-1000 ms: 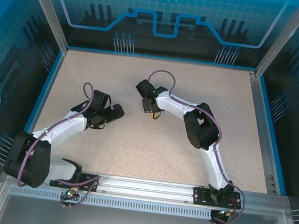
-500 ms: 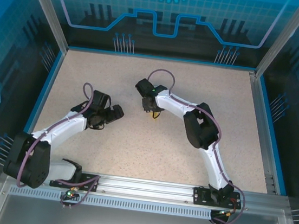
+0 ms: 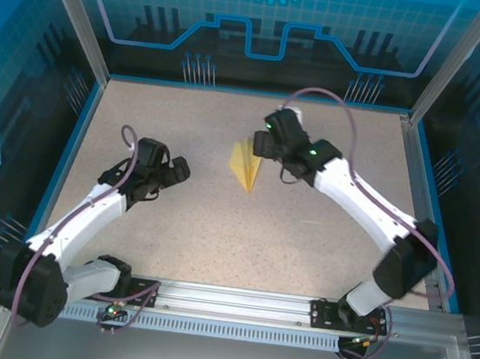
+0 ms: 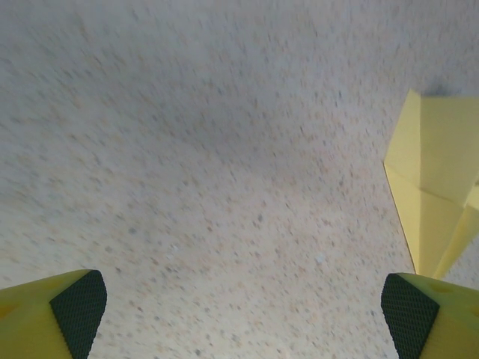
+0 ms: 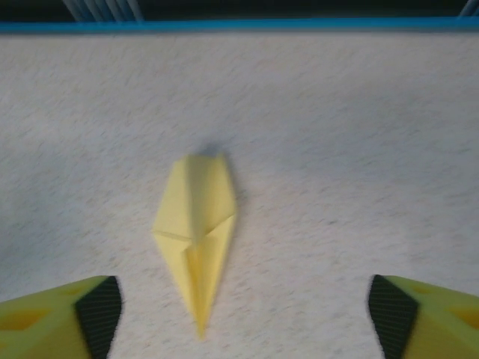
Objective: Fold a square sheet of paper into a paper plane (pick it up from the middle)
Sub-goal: Move the paper plane to the center of the table, then reset both arms
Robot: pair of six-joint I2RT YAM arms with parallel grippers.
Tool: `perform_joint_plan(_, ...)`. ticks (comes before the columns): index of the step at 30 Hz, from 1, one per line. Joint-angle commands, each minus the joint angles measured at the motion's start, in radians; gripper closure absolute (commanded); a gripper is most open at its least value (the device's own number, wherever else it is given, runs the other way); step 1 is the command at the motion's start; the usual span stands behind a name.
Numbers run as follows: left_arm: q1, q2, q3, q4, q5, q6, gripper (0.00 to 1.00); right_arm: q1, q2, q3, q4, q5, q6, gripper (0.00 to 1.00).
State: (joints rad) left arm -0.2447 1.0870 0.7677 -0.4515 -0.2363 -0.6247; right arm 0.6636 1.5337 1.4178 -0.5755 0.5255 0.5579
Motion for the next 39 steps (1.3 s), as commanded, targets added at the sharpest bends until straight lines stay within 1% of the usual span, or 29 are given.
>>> perform_joint_plan(1, 0.010, -0.066, -0.021, 0.029, -0.187, 0.107, 0.02, -0.089, -0.105, -0.162, 0.097, 0.129, -0.067, 0.02)
perform_joint_plan(2, 0.014, -0.083, -0.033, 0.049, -0.222, 0.127, 0.01, -0.124, -0.150, -0.216, 0.119, 0.139, -0.082, 0.01)
perform_joint_plan(5, 0.022, -0.100, -0.062, 0.104, -0.316, 0.167, 0.02, -0.234, -0.240, -0.360, 0.199, 0.163, -0.135, 0.01)
perform_joint_plan(8, 0.040, -0.091, -0.103, 0.182, -0.396, 0.218, 0.01, -0.329, -0.329, -0.529, 0.369, 0.161, -0.203, 0.01)
perform_joint_plan(9, 0.048, -0.087, -0.115, 0.211, -0.413, 0.242, 0.01, -0.359, -0.361, -0.605, 0.425, 0.158, -0.222, 0.01)
perform_joint_plan(11, 0.070, -0.080, -0.148, 0.274, -0.435, 0.278, 0.01, -0.415, -0.408, -0.688, 0.484, 0.151, -0.238, 0.00)
perform_joint_plan(13, 0.110, -0.071, -0.185, 0.337, -0.427, 0.302, 0.02, -0.472, -0.433, -0.760, 0.539, 0.120, -0.264, 0.01)
perform_joint_plan(16, 0.177, -0.058, -0.253, 0.466, -0.368, 0.346, 0.01, -0.526, -0.433, -0.871, 0.672, 0.087, -0.328, 0.00)
perform_joint_plan(19, 0.236, -0.047, -0.333, 0.631, -0.258, 0.390, 0.02, -0.567, -0.385, -0.912, 0.746, 0.026, -0.351, 0.01)
perform_joint_plan(21, 0.265, -0.037, -0.375, 0.742, -0.175, 0.420, 0.01, -0.570, -0.351, -0.947, 0.853, -0.002, -0.379, 0.01)
perform_joint_plan(25, 0.277, 0.006, -0.423, 0.904, -0.050, 0.516, 0.02, -0.576, -0.290, -0.992, 1.021, -0.079, -0.420, 0.01)
perform_joint_plan(30, 0.289, 0.101, -0.466, 1.102, 0.073, 0.559, 0.02, -0.579, -0.236, -1.016, 1.164, -0.186, -0.477, 0.01)
perform_joint_plan(33, 0.292, 0.162, -0.464, 1.170, 0.110, 0.575, 0.01, -0.579, -0.201, -1.017, 1.227, -0.229, -0.501, 0.00)
perform_joint_plan(35, 0.295, 0.188, -0.453, 1.181, 0.148, 0.574, 0.02, -0.581, -0.162, -1.023, 1.279, -0.243, -0.507, 0.01)
perform_joint_plan(39, 0.296, 0.253, -0.452, 1.262, 0.187, 0.553, 0.02, -0.581, -0.092, -1.018, 1.338, -0.284, -0.516, 0.01)
